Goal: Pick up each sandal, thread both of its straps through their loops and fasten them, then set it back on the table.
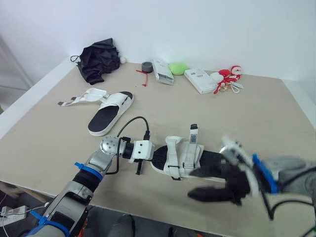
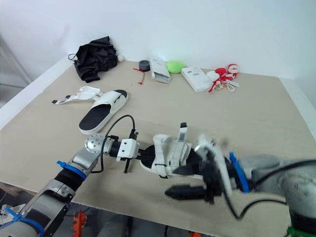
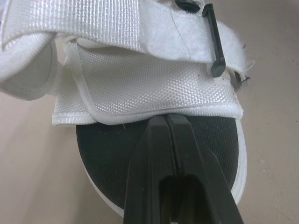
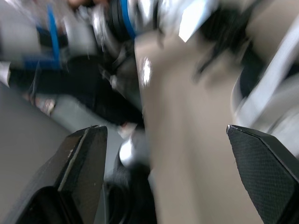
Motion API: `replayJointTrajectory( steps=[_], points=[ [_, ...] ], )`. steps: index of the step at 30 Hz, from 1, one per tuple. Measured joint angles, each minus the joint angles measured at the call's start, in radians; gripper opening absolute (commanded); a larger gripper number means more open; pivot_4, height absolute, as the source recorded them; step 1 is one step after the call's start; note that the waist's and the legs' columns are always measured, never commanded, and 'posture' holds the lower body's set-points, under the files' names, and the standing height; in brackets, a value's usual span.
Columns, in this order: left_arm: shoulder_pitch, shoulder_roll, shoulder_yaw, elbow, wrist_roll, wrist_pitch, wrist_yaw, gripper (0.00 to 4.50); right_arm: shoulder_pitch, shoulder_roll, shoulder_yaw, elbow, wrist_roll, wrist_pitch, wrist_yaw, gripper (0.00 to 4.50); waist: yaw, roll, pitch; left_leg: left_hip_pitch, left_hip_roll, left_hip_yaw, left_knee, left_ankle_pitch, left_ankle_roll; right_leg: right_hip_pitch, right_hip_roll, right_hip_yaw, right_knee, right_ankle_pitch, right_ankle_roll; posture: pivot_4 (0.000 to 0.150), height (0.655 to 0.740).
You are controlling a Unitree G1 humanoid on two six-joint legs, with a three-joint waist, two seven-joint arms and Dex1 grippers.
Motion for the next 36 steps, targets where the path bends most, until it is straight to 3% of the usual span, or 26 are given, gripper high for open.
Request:
replayJointTrajectory(
  steps=[10, 27, 36],
  points=[
    [-0.022, -0.004, -0.004, 0.02, 0.0, -0.014, -0.026, 0.0, -0.086, 0.066, 0.128, 0.04, -0.086, -0.045, -0.216, 4.37, -0.001, -0.002, 0.003, 0.001, 0.0, 0.0, -0.001, 0.001, -0.002, 0.0, -0.002, 0.001, 0.0, 0.0, -0.001, 0.15, 0.738],
    [-0.033, 0.013, -0.004, 0.037, 0.0, -0.023, -0.026, 0.0, -0.188, 0.149, 0.251, 0.113, -0.105, -0.038, -0.284, 4.37, -0.005, -0.003, 0.004, 0.002, 0.006, 0.002, 0.0, 0.001, -0.001, -0.002, 0.001, 0.001, 0.0, 0.0, -0.006, 0.15, 0.738],
    [-0.021, 0.022, -0.004, 0.012, 0.0, -0.022, -0.024, 0.0, -0.187, 0.106, 0.244, 0.115, -0.128, -0.039, -0.271, 4.37, -0.006, -0.002, 0.005, 0.002, 0.008, 0.002, -0.001, 0.001, -0.001, -0.003, 0.001, 0.001, 0.0, -0.001, -0.007, 0.15, 0.738]
  ],
)
